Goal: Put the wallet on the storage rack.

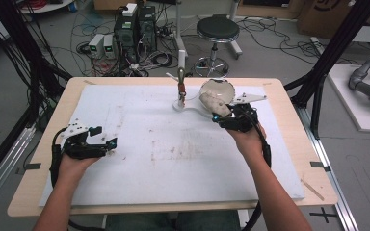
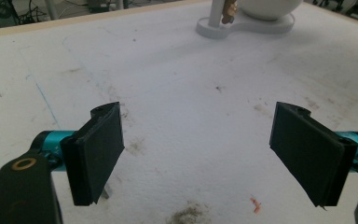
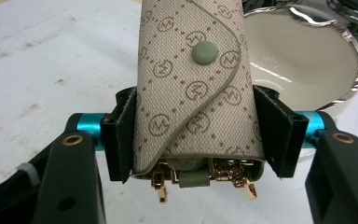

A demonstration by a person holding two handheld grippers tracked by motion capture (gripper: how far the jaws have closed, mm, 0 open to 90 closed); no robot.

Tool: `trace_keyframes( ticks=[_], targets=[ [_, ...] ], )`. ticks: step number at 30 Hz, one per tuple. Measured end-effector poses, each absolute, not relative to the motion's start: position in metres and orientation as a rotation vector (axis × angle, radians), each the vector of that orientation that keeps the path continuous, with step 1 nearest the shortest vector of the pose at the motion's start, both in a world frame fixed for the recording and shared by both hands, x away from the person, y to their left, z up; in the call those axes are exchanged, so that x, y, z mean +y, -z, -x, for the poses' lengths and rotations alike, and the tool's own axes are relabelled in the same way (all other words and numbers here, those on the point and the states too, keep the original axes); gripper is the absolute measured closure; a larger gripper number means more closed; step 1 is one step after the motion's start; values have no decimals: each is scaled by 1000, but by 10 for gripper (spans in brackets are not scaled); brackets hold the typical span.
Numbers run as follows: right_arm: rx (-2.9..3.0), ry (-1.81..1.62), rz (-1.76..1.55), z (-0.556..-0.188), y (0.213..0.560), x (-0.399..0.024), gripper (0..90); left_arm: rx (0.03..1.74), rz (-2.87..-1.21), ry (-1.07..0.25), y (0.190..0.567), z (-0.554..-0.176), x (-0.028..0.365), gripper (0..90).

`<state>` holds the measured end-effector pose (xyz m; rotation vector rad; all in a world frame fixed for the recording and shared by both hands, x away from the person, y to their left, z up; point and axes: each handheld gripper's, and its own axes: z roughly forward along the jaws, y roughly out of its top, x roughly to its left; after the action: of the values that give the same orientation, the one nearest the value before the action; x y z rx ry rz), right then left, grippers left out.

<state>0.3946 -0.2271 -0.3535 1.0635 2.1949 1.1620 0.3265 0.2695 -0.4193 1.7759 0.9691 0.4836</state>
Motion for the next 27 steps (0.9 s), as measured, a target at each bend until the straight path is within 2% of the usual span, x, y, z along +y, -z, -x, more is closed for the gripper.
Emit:
trace_keyframes(
  ticks=[27],
  targets=[
    [2197, -960, -1084, -443, 338, -231, 376, 966, -1746, -481, 419, -328, 277, 174]
  ],
)
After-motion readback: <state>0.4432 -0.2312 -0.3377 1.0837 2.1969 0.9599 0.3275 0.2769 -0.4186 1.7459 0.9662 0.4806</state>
